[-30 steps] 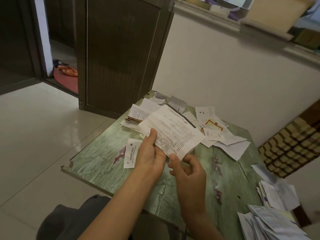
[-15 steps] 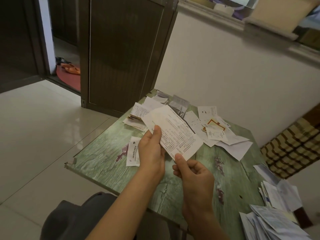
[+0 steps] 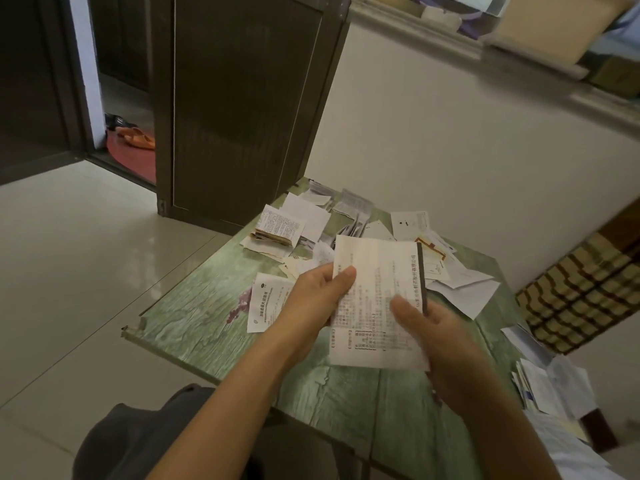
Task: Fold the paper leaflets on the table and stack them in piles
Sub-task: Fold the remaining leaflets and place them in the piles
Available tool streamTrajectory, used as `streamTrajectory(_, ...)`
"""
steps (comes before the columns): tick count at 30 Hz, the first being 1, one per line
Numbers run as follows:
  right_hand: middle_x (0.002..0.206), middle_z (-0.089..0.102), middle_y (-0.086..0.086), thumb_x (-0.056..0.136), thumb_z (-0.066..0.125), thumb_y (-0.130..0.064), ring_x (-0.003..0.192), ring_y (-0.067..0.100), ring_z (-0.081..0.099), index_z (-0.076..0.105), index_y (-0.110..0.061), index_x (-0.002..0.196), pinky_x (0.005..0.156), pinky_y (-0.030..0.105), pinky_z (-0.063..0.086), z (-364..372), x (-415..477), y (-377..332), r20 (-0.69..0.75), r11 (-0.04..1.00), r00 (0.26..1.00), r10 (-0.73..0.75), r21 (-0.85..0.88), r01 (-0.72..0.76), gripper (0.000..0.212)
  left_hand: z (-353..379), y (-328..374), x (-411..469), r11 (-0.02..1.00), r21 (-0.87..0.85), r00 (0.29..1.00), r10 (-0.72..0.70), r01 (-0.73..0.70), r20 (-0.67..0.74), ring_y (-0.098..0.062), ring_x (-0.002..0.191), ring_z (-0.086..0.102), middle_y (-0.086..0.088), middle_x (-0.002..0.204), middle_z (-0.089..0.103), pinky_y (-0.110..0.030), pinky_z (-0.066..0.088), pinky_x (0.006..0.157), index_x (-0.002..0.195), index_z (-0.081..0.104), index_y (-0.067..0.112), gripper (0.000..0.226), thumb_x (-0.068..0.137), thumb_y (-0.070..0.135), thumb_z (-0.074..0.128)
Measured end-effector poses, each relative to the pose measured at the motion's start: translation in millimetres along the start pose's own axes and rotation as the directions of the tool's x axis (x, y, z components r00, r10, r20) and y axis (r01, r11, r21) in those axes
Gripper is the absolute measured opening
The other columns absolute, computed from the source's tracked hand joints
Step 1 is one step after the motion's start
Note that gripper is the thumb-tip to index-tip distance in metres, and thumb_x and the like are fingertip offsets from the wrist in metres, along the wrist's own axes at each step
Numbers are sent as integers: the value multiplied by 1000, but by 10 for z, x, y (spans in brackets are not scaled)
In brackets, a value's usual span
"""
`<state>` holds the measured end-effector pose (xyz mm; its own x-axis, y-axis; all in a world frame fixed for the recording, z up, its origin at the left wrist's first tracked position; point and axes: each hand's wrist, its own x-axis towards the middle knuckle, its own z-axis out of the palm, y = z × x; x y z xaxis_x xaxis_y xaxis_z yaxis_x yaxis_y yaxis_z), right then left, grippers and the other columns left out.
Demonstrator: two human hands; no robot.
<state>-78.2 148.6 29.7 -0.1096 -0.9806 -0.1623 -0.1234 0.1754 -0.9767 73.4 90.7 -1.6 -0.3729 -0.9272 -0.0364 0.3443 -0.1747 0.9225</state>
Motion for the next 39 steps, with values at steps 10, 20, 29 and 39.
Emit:
streamTrajectory(10,95,73,8,86,58,-9,84,27,71,63,-10,107,68,38,56,-72,56,89,-121,1000,993,4,24,-1,22,-68,27,-44,974,225,993,-31,4,115,-11,73,71,3,81,74,-25,57,60,92,64,27,20,93,9,54)
streamTrajectory(20,91,73,10,85,51,8,76,26,71,66,-5,95,53,28,54,-71,124,102,-163,974,985,59,227,-21,22,-112,84,-15,970,229,984,-114,80,140,-12,74,71,1,88,73,-22,56,59,96,66,20,21,93,5,52)
streamTrajectory(29,79,67,4,86,36,17,79,20,64,53,-13,60,46,17,45,17,148,94,-133,988,979,-152,-25,150,42,-33,103,-48,935,-242,966,-247,259,79,-21,70,69,-11,83,72,-32,57,58,105,61,9,32,99,29,37)
streamTrajectory(39,80,70,4,84,39,19,77,13,68,59,-11,56,52,19,51,-99,134,29,70,923,974,-217,-308,228,46,-149,113,-56,930,-19,924,-363,368,123,-15,72,71,-6,82,73,-26,58,56,97,63,7,15,93,19,54)
